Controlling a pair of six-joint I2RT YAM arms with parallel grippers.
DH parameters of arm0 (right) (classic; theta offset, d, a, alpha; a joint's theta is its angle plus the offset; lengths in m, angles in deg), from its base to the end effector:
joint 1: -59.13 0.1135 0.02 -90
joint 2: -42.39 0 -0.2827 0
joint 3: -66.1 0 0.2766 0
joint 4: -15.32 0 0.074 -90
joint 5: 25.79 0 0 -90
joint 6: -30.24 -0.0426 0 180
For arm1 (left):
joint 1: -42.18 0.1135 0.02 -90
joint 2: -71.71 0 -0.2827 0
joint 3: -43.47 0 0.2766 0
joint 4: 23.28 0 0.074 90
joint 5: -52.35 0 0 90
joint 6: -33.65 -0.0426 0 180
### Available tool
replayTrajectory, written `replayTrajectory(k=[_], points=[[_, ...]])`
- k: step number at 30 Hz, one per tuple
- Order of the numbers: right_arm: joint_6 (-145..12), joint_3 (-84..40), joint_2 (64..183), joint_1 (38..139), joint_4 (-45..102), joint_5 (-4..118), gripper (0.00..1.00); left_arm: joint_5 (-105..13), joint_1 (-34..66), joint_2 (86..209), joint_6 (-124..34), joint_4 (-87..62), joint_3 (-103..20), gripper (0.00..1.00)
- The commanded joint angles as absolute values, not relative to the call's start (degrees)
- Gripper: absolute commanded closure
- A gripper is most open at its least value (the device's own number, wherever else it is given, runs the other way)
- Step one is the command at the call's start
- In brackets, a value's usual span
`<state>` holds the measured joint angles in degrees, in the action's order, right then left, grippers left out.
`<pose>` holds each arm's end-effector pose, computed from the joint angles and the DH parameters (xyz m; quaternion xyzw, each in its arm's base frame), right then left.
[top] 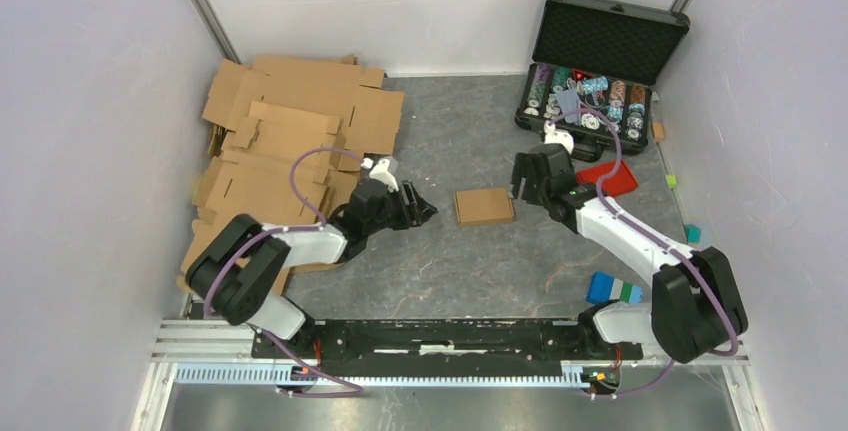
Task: Fold the paper box
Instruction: Close the paper box at the center of the board, then pick up the paper box from the center of the board.
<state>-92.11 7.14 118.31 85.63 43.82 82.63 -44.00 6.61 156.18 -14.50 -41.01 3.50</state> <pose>0.2710 0.1201 0.2255 0.1072 0.9092 0.0548 0.3986 0.2363 -0.1748 0.1486 -0.0176 0.8506 -0.3641 0.3789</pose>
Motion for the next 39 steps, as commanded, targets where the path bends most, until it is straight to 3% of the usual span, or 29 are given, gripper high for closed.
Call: replayTrajectory(k=[1, 3, 6, 16, 28, 34, 39], points=[[-79.1, 13.7, 114.1, 81.2, 33.0, 74.4, 0.21, -48.3, 4.9, 161.8, -10.8, -42.2, -3.4, 0.39], [-75.5, 15.5, 113.8, 79.6, 31.2, 73.6, 0.3, -47.8, 4.2, 164.5, -11.6, -40.8, -6.0, 0.5], [-71.5, 15.4, 115.8, 78.4, 30.8, 69.2, 0.38, -46.1, 2.7, 167.0, -13.9, -37.1, -9.6, 0.56], [-68.4, 15.6, 121.5, 78.3, 28.8, 60.9, 0.57, -44.8, 0.9, 172.1, -16.3, -32.7, -14.7, 0.57], [-68.2, 15.1, 126.3, 78.3, 28.2, 58.5, 0.69, -45.6, 0.9, 173.7, -17.1, -33.5, -15.3, 0.58], [-67.8, 14.3, 127.8, 78.3, 28.8, 59.3, 0.8, -45.8, 0.9, 174.5, -17.7, -33.9, -15.7, 0.62], [-67.9, 13.4, 129.5, 78.4, 29.3, 55.2, 0.83, -46.9, 0.9, 174.9, -18.3, -35.2, -16.0, 0.65]])
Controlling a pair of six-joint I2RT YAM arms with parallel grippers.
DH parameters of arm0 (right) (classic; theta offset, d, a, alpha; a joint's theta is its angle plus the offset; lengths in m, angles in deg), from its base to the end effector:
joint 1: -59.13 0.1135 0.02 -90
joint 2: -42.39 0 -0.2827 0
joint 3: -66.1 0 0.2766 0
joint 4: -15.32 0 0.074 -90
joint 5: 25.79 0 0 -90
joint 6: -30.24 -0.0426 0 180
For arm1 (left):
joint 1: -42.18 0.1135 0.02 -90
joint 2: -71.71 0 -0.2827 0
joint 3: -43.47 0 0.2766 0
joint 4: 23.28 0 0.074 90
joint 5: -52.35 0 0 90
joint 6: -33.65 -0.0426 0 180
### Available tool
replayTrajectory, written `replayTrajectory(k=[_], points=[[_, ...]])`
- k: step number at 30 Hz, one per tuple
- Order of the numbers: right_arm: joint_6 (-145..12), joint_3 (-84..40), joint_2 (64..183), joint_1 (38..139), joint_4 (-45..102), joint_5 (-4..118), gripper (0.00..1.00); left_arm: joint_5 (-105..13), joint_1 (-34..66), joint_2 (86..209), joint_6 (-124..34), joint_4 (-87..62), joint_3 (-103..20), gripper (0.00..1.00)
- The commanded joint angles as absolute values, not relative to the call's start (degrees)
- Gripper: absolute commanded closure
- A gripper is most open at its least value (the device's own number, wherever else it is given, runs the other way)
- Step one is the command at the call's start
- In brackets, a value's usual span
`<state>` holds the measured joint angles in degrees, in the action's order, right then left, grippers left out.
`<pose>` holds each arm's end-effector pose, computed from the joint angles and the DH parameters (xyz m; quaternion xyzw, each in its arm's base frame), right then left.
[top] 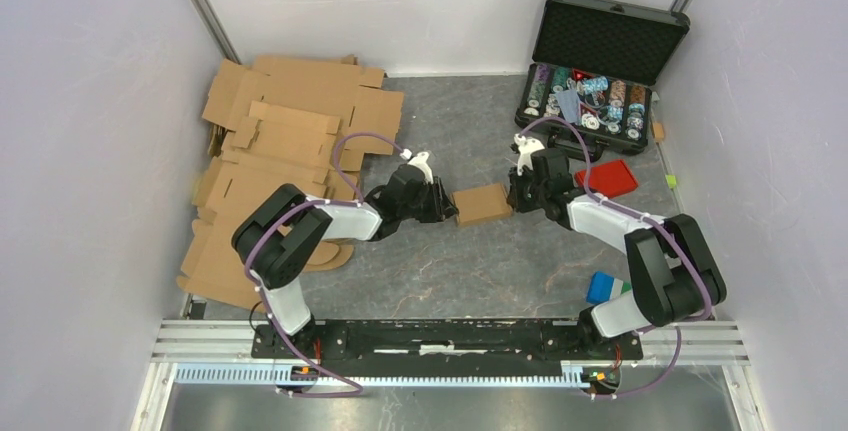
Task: Fold the paper box
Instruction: Pick up the paper box from the center of the board.
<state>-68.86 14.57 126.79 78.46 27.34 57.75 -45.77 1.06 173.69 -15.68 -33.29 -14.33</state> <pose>0.2882 0.1062 0.1626 -0.1037 0.9164 0.1445 0.3585 0.2772 -0.2499 0.1320 0.0366 0.8813 -0.3530 0.3120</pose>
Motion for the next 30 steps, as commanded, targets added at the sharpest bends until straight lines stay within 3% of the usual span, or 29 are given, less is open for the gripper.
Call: replayTrajectory(k=[1, 6, 10, 17, 23, 26, 27, 29, 30], points=[[-67.9, 13.2, 129.9, 78.4, 29.3, 54.0, 0.85, -47.3, 0.9, 174.9, -18.5, -35.6, -15.8, 0.65], [-68.8, 13.1, 130.9, 78.3, 29.4, 51.2, 1.0, -48.9, 1.0, 175.9, -18.8, -36.0, -16.3, 0.65], [-70.0, 13.1, 130.4, 78.0, 29.6, 49.4, 1.0, -49.3, 1.1, 175.6, -18.7, -37.2, -15.8, 0.63], [-71.4, 13.2, 124.6, 75.1, 30.2, 49.9, 1.0, -47.9, 2.0, 170.0, -20.2, -37.9, -12.6, 0.49], [-71.8, 15.1, 121.3, 74.5, 30.1, 47.2, 1.0, -51.0, 3.1, 171.1, -18.5, -38.1, -13.2, 0.53], [-72.0, 15.7, 122.1, 74.4, 28.6, 47.1, 0.4, -51.4, 3.2, 171.8, -18.2, -38.3, -13.5, 0.54], [-72.0, 15.8, 122.3, 74.4, 28.3, 46.7, 0.26, -51.2, 3.2, 171.9, -18.3, -38.3, -13.6, 0.57], [-72.9, 16.3, 123.2, 74.3, 24.9, 45.8, 0.07, -50.9, 3.3, 172.4, -18.3, -37.7, -13.9, 0.6], [-73.1, 16.2, 123.7, 74.1, 24.2, 45.0, 0.05, -50.9, 3.4, 172.9, -18.2, -37.2, -14.2, 0.61]])
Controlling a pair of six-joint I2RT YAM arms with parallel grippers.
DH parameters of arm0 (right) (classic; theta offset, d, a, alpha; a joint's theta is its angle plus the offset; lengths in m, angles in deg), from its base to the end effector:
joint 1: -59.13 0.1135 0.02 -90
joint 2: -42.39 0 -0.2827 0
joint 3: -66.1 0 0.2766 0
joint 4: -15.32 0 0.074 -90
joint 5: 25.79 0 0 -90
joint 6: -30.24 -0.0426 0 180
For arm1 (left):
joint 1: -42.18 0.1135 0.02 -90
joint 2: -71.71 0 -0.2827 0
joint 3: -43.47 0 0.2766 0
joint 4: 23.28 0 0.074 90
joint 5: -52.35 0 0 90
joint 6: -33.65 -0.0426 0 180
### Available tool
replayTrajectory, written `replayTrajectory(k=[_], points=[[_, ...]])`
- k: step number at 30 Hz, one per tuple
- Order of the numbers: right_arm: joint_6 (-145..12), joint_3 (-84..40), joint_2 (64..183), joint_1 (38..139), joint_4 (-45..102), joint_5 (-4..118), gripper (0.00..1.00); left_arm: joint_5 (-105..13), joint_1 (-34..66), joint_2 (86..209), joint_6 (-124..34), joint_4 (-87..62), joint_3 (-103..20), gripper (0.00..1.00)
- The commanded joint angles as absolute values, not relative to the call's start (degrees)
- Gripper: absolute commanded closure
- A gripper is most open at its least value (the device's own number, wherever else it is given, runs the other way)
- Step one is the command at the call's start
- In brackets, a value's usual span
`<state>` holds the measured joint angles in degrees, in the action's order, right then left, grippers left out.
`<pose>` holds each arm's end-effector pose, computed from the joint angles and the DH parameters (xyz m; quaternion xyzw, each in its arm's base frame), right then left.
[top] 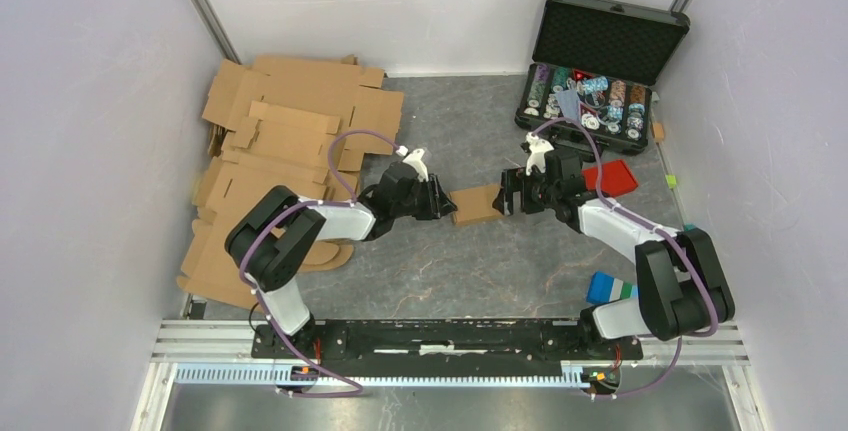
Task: Fold the paper box
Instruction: Pick up the paper box from the center of the board.
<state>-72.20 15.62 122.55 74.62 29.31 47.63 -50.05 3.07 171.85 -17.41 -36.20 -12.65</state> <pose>0.2811 0.0905 0.1758 -0.0809 0.9079 0.2226 0.3458 0.2795 -0.2390 0.1399 0.0544 0.8656 -0.3808 0.3205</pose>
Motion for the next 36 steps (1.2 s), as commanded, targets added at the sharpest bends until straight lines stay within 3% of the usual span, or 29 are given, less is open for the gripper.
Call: replayTrajectory(k=[1, 9, 11, 14, 19, 26, 29, 36], points=[[-73.3, 16.1, 124.5, 73.9, 23.5, 44.1, 0.03, -51.0, 3.4, 173.5, -18.2, -36.7, -14.7, 0.61], [-75.2, 17.4, 126.9, 73.5, 19.5, 39.8, 0.02, -51.5, 3.9, 177.3, -18.4, -31.2, -18.1, 0.61], [-75.1, 17.4, 127.0, 73.4, 20.0, 39.7, 0.02, -51.5, 4.3, 178.0, -18.5, -28.8, -18.9, 0.66], [-75.8, 17.9, 127.0, 72.9, 19.4, 38.6, 0.02, -52.2, 5.1, 177.6, -18.2, -29.5, -17.9, 0.81], [-79.1, 19.9, 127.3, 70.5, 15.6, 34.7, 0.02, -53.7, 6.0, 177.8, -18.0, -29.9, -16.9, 0.94], [-83.4, 23.1, 127.9, 69.6, 10.7, 28.6, 0.03, -55.3, 6.9, 177.9, -17.2, -31.2, -15.9, 0.95], [-86.6, 24.8, 127.9, 69.7, 7.2, 26.1, 0.12, -55.7, 6.9, 178.0, -17.0, -31.5, -15.8, 0.95], [-91.6, 27.3, 124.8, 69.7, 3.5, 24.8, 0.45, -55.1, 6.9, 177.0, -15.3, -36.5, -13.4, 0.94]])
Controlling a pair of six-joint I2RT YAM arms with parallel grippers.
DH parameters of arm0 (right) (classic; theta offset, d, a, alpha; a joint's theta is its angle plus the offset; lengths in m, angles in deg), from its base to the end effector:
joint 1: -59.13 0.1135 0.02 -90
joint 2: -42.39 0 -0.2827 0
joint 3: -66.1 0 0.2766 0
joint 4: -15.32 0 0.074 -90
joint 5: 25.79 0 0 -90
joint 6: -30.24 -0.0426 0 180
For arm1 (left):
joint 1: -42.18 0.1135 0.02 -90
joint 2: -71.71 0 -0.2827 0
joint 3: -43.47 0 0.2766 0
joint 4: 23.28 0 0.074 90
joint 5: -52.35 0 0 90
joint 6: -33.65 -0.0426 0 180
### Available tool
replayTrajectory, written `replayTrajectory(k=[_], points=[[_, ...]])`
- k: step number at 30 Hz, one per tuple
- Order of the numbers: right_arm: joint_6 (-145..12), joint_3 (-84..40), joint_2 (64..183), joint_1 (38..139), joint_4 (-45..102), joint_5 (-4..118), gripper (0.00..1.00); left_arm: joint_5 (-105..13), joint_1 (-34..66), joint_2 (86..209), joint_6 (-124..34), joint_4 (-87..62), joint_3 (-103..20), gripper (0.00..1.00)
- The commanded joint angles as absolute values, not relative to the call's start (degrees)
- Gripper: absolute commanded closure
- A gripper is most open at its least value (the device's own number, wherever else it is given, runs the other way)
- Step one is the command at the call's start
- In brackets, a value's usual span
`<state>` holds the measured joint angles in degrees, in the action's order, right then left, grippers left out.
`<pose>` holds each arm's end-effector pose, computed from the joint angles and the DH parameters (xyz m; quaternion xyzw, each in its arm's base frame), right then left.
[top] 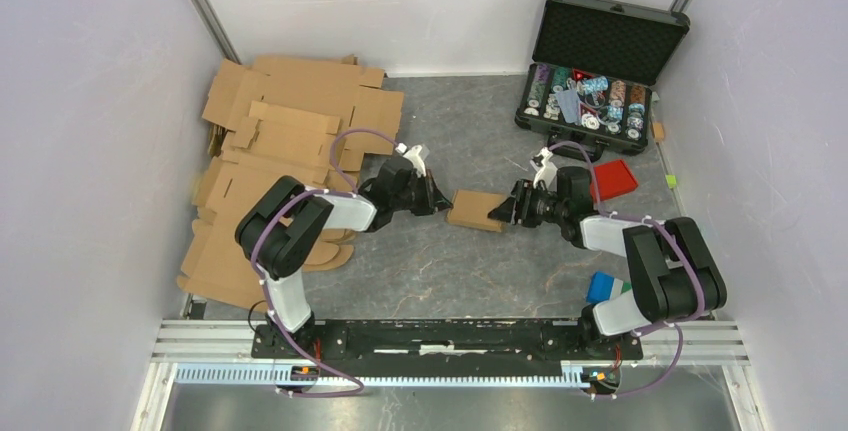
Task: Fold the paper box
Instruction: Pick up the paper box from the center of the board, then place the paper box on the paper box.
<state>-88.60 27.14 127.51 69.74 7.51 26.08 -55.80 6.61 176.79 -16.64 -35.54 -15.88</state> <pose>0.2624 0.0759 0.1290 -0.0057 0.8626 0.4157 0.2883 0.3031 -0.2331 0.1253 0.0432 0.8719 -0.3956 0.2855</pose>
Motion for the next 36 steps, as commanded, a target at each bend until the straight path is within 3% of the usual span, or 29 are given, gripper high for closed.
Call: replayTrajectory(k=[1, 4, 6, 8, 11, 20, 25, 36], points=[[-91.8, 27.4, 124.2, 69.7, 3.6, 24.9, 0.52, -54.8, 6.8, 176.6, -15.3, -36.9, -13.1, 0.93], [-93.3, 27.8, 123.1, 69.3, 2.6, 24.8, 0.66, -54.9, 6.9, 175.5, -15.0, -39.0, -12.1, 0.85], [-94.3, 28.2, 122.4, 68.3, 1.7, 24.7, 0.73, -54.9, 6.9, 174.4, -14.4, -40.8, -11.1, 0.65], [-94.5, 28.4, 121.3, 66.6, 1.7, 24.7, 0.74, -53.5, 6.8, 172.3, -13.9, -41.8, -9.9, 0.51], [-94.9, 28.5, 118.9, 62.6, 2.2, 23.8, 0.76, -51.2, 6.8, 168.4, -13.9, -44.5, -6.9, 0.43], [-94.3, 25.7, 111.9, 41.0, 9.3, 21.8, 0.77, -48.8, 6.7, 162.6, -10.7, -50.5, -0.8, 0.42], [-100.5, 30.8, 109.3, 30.6, 2.3, 20.7, 0.76, -49.2, 5.3, 163.0, -7.9, -55.0, 0.9, 0.42], [-105.4, 30.5, 123.6, 22.7, -9.0, 18.0, 0.74, -48.2, 3.9, 161.6, -8.8, -55.0, 1.2, 0.43]])
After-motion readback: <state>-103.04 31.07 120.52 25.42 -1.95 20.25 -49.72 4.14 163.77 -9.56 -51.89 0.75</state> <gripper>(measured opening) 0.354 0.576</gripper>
